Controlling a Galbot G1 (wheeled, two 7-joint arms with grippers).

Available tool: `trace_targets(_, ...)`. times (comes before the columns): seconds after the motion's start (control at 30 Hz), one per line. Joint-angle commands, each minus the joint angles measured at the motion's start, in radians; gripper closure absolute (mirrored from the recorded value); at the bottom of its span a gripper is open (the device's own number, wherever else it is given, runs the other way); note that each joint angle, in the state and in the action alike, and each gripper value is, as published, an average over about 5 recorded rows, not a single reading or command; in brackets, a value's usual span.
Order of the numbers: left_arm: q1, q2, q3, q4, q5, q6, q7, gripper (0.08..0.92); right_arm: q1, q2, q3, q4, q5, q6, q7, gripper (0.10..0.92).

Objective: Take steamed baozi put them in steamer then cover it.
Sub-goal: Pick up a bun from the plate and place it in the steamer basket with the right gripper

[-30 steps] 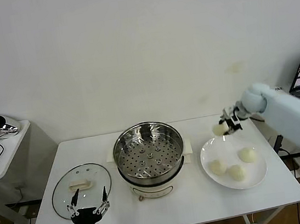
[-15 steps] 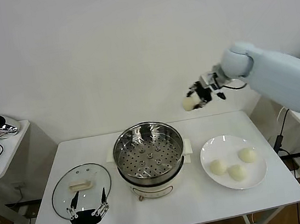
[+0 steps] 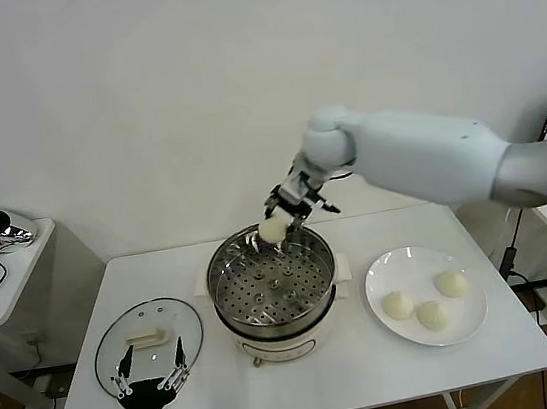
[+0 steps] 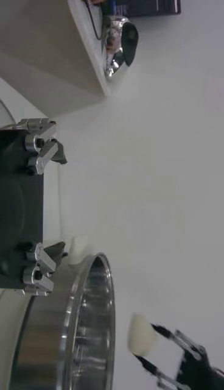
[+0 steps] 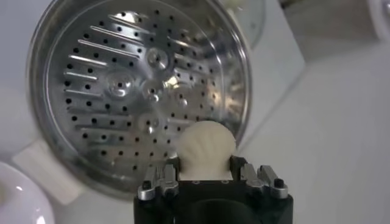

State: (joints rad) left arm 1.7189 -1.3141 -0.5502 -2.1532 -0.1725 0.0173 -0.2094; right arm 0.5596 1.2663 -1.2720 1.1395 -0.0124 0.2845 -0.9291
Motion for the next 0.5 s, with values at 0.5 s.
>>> trace_targets(0.5, 0.009, -0.001, -0.028, -0.026, -0.006, -0.008, 0.000, 0.177, -0.128, 0.142, -0.011, -0.199, -0.423, 0.277, 0.094, 0.506)
